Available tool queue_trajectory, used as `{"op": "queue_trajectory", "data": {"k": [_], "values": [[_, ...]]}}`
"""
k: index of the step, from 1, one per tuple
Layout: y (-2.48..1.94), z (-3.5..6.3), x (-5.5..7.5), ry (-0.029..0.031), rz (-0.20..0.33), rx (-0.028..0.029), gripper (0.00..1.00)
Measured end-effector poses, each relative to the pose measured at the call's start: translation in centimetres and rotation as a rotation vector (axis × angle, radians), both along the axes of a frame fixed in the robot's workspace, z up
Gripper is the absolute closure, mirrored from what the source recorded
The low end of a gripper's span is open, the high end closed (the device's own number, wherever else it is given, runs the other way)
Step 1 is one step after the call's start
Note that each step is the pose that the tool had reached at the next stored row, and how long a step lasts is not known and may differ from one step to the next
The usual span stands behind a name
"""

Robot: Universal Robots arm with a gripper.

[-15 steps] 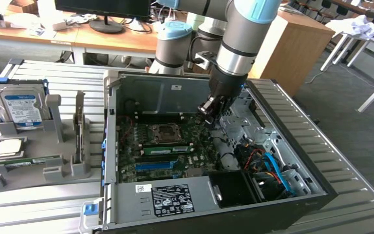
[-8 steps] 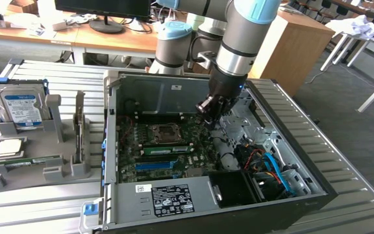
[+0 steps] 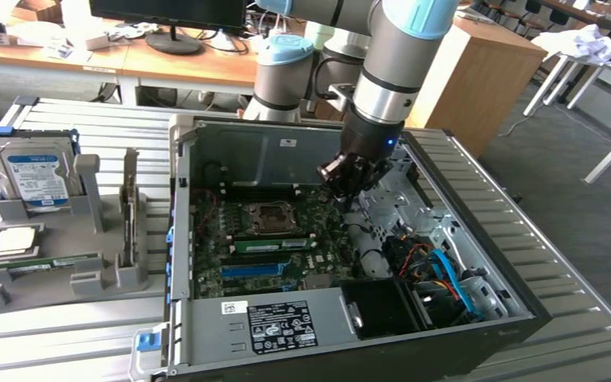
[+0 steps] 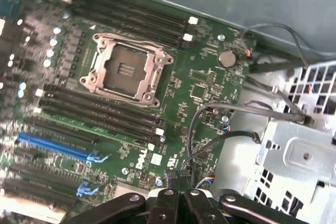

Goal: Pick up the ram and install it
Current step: 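Press down the ram until it locks into place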

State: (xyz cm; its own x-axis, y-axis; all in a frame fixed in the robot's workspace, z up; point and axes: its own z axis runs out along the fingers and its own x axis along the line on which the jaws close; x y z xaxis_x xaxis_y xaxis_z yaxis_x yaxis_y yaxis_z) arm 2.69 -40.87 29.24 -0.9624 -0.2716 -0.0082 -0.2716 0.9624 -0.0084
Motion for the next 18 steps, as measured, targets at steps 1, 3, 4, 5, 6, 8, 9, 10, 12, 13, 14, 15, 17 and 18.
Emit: {"op": "queue_trajectory", "data": {"k": [1, 3, 4, 5, 6, 8, 9, 10, 12, 13, 14, 15, 17, 18], "values": [[0.0, 0.0, 0.0, 0.0, -0.017, 0.0, 0.9], [0.0, 0.0, 0.0, 0.0, -0.052, 0.0001, 0.9], [0.0, 0.0, 0.0, 0.0, -0.069, 0.0, 0.9], [0.0, 0.0, 0.0, 0.0, -0.087, 0.0, 0.9], [0.0, 0.0, 0.0, 0.0, -0.104, 0.0001, 0.9], [0.0, 0.0, 0.0, -0.0001, -0.141, 0.0, 0.9], [0.0, 0.0, 0.0, 0.0, -0.159, 0.0, 0.9], [0.0, 0.0, 0.0, 0.0, -0.177, 0.0, 0.9], [0.0, 0.0, 0.0, 0.0, -0.213, 0.0001, 0.9], [0.0, 0.0, 0.0, 0.0, -0.231, 0.0001, 0.9], [0.0, 0.0, 0.0, 0.0, -0.246, 0.0, 0.9], [0.0, 0.0, 0.0, 0.0, -0.249, 0.0001, 0.9], [0.0, -0.01, 0.0, 0.0002, -0.249, 0.0017, 0.9], [0.0, -0.01, 0.0, 0.0003, -0.249, 0.0028, 0.9]]}}
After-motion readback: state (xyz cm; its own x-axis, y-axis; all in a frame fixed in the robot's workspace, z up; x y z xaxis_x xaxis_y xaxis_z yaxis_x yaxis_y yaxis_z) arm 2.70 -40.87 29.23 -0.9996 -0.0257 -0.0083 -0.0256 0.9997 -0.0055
